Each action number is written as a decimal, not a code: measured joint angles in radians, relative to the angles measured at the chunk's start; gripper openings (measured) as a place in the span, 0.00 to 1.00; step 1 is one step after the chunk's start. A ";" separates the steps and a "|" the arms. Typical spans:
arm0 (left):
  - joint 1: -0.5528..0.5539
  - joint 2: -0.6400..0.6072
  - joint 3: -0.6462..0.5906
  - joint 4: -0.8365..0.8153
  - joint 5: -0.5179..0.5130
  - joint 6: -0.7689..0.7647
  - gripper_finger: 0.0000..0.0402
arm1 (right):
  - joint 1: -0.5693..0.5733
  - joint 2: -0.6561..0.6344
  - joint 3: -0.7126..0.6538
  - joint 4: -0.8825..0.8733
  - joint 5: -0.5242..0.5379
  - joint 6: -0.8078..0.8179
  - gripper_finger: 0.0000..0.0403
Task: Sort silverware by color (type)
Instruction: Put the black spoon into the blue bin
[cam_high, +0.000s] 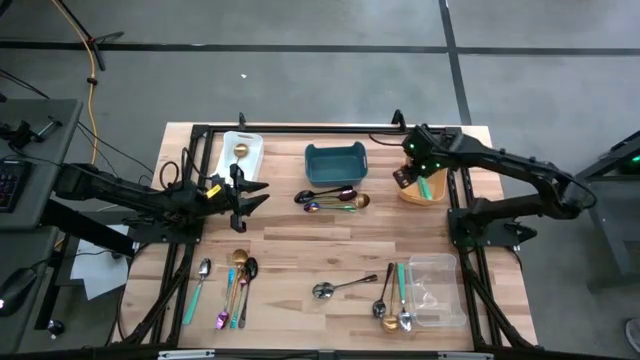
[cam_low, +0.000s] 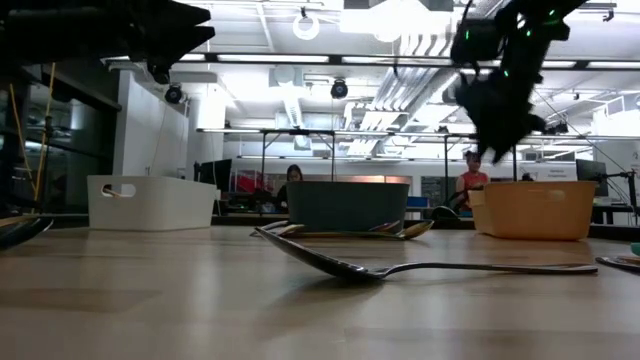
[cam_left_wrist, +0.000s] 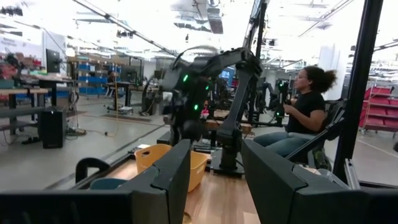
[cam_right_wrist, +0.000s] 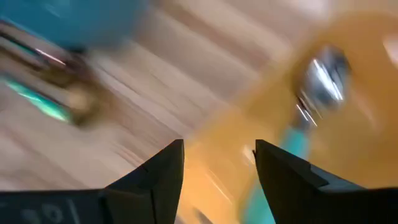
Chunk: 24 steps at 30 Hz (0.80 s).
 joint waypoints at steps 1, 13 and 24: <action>0.000 0.000 0.000 -0.004 0.000 -0.009 0.34 | 0.028 -0.017 -0.007 0.062 -0.012 0.000 0.48; -0.001 0.000 0.000 -0.038 0.000 -0.039 0.34 | 0.383 -0.004 -0.147 0.861 -0.177 -0.046 0.48; -0.001 0.000 0.000 -0.036 0.000 -0.039 0.34 | 0.492 0.043 -0.158 0.973 -0.172 -0.079 0.48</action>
